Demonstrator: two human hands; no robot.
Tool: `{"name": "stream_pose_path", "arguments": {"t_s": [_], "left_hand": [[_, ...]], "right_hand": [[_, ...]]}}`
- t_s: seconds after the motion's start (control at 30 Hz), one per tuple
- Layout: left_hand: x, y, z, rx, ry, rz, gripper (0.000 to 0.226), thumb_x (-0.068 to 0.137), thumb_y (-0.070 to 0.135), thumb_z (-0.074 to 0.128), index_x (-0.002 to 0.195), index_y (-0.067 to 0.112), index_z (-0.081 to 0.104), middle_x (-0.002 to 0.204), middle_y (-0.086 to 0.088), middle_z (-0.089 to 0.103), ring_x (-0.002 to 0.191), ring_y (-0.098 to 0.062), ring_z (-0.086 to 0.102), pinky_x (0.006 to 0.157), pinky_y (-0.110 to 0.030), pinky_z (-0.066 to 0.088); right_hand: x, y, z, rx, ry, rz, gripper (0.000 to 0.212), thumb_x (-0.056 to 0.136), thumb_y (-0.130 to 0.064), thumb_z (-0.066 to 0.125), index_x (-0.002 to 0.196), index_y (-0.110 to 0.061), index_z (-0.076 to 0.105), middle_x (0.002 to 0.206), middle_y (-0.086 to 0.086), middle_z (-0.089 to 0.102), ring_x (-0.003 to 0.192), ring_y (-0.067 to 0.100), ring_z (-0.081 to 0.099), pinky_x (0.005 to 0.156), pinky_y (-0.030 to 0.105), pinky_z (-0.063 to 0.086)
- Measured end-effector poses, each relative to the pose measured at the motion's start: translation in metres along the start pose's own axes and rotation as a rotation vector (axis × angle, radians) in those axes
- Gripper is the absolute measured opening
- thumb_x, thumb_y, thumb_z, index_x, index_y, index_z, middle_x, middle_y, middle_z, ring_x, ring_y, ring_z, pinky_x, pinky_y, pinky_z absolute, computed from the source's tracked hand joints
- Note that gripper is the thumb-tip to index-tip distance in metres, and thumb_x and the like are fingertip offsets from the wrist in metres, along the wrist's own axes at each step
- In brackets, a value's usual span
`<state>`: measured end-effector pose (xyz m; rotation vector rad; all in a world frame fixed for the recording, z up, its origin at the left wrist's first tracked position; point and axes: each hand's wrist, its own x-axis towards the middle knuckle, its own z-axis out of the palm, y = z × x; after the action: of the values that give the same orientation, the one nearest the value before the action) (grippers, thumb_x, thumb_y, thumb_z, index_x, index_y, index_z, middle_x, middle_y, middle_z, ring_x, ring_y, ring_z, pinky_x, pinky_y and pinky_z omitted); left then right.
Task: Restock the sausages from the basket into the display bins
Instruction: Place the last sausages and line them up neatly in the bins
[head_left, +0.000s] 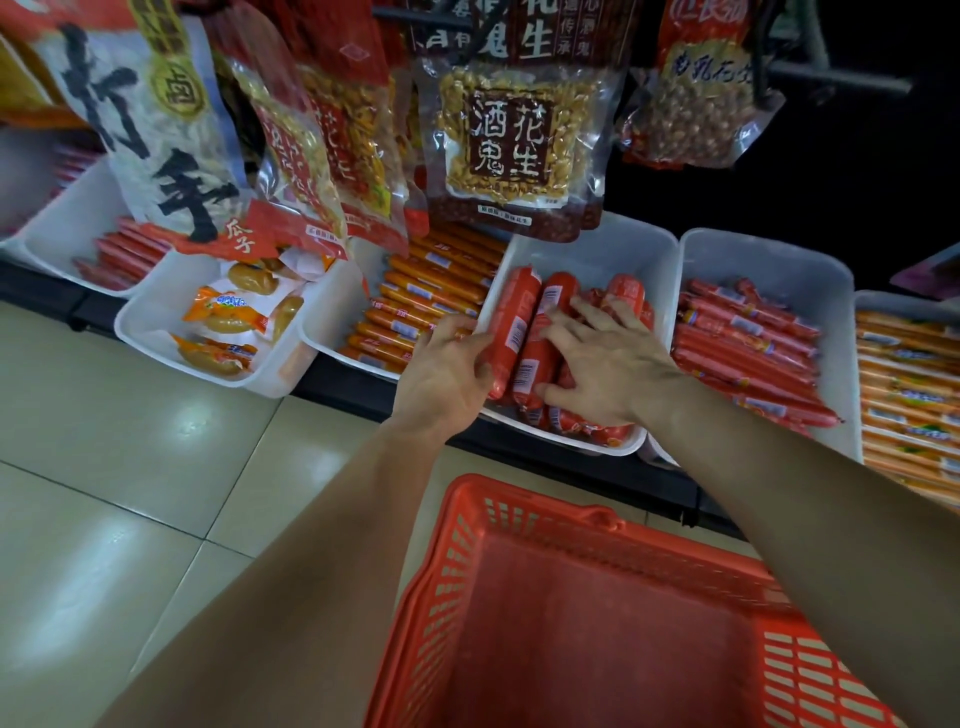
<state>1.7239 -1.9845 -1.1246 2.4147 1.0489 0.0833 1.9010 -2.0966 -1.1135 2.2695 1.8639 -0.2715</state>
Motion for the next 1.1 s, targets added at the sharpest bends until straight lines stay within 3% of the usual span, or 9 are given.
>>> {"name": "stream_pose_path", "arguments": {"t_s": [0.13, 0.3, 0.4, 0.53, 0.73, 0.8, 0.9, 1.0, 1.1], "left_hand": [[-0.003, -0.006, 0.001, 0.03, -0.031, -0.008, 0.049, 0.098, 0.033, 0.056, 0.145, 0.026, 0.048, 0.147, 0.0, 0.039, 0.131, -0.028, 0.038, 0.105, -0.043, 0.043], [-0.001, 0.0, 0.001, -0.012, -0.007, -0.029, 0.048, 0.095, 0.033, 0.06, 0.142, 0.024, 0.053, 0.147, 0.0, 0.04, 0.132, -0.027, 0.037, 0.105, -0.045, 0.044], [-0.001, 0.003, 0.002, 0.014, 0.006, -0.025, 0.049, 0.093, 0.035, 0.062, 0.14, 0.024, 0.054, 0.147, 0.001, 0.039, 0.132, -0.026, 0.035, 0.105, -0.044, 0.044], [-0.001, 0.014, 0.006, 0.115, 0.041, 0.051, 0.053, 0.092, 0.042, 0.06, 0.142, 0.029, 0.048, 0.153, 0.004, 0.031, 0.138, -0.025, 0.027, 0.108, -0.046, 0.041], [0.001, 0.036, 0.025, 0.13, -0.082, 0.226, 0.054, 0.096, 0.041, 0.055, 0.148, 0.033, 0.042, 0.16, 0.01, 0.03, 0.15, -0.016, 0.016, 0.122, -0.046, 0.016], [0.002, 0.041, 0.029, 0.112, -0.13, 0.215, 0.055, 0.097, 0.042, 0.055, 0.149, 0.035, 0.039, 0.162, 0.009, 0.025, 0.151, -0.016, 0.014, 0.123, -0.043, 0.013], [0.008, 0.049, 0.033, 0.155, -0.146, 0.253, 0.053, 0.097, 0.043, 0.053, 0.148, 0.042, 0.038, 0.164, 0.012, 0.018, 0.152, -0.016, 0.009, 0.124, -0.042, 0.009], [0.012, 0.056, 0.04, 0.187, -0.191, 0.338, 0.048, 0.099, 0.041, 0.047, 0.146, 0.046, 0.04, 0.164, 0.014, 0.015, 0.152, -0.016, 0.004, 0.124, -0.045, 0.004], [0.013, 0.056, 0.043, 0.277, -0.25, 0.364, 0.046, 0.101, 0.047, 0.039, 0.147, 0.05, 0.035, 0.165, 0.016, 0.008, 0.152, -0.017, -0.003, 0.123, -0.047, -0.001]], "right_hand": [[-0.002, 0.001, 0.001, 0.001, 0.048, 0.01, 0.079, 0.085, -0.076, 0.025, 0.152, -0.035, 0.022, 0.159, -0.003, 0.028, 0.143, 0.028, 0.025, 0.122, 0.048, 0.005], [-0.007, -0.001, 0.003, 0.043, 0.075, 0.053, 0.068, 0.086, -0.074, 0.033, 0.142, -0.036, 0.039, 0.15, 0.001, 0.034, 0.141, 0.029, 0.02, 0.122, 0.049, 0.006], [-0.015, -0.002, 0.012, 0.14, 0.153, 0.186, 0.064, 0.087, -0.065, 0.039, 0.142, -0.033, 0.04, 0.161, 0.007, 0.015, 0.149, 0.031, 0.001, 0.122, 0.052, 0.001], [-0.029, 0.003, 0.019, 0.261, 0.151, 0.405, 0.086, 0.09, -0.063, 0.038, 0.158, -0.021, 0.005, 0.164, 0.015, -0.019, 0.15, 0.029, -0.023, 0.123, 0.047, -0.003], [-0.046, 0.023, 0.014, 0.347, 0.079, 0.369, 0.097, 0.091, -0.071, 0.036, 0.158, -0.017, -0.009, 0.16, 0.007, -0.032, 0.147, 0.019, -0.029, 0.123, 0.04, 0.0], [-0.049, 0.029, 0.011, 0.372, 0.058, 0.34, 0.093, 0.092, -0.071, 0.037, 0.159, -0.023, -0.006, 0.16, 0.006, -0.032, 0.147, 0.019, -0.028, 0.122, 0.038, -0.002], [-0.055, 0.043, 0.008, 0.43, 0.035, 0.267, 0.072, 0.093, -0.065, 0.043, 0.156, -0.042, 0.015, 0.162, -0.001, -0.028, 0.15, 0.018, -0.021, 0.124, 0.042, 0.002], [-0.061, 0.058, 0.007, 0.47, 0.026, 0.245, 0.059, 0.095, -0.06, 0.046, 0.151, -0.049, 0.027, 0.164, -0.012, -0.021, 0.153, 0.02, -0.001, 0.122, 0.047, 0.018], [-0.061, 0.062, 0.005, 0.513, 0.015, 0.237, 0.057, 0.097, -0.056, 0.046, 0.151, -0.048, 0.028, 0.163, -0.016, -0.021, 0.152, 0.022, 0.015, 0.117, 0.043, 0.03]]}}
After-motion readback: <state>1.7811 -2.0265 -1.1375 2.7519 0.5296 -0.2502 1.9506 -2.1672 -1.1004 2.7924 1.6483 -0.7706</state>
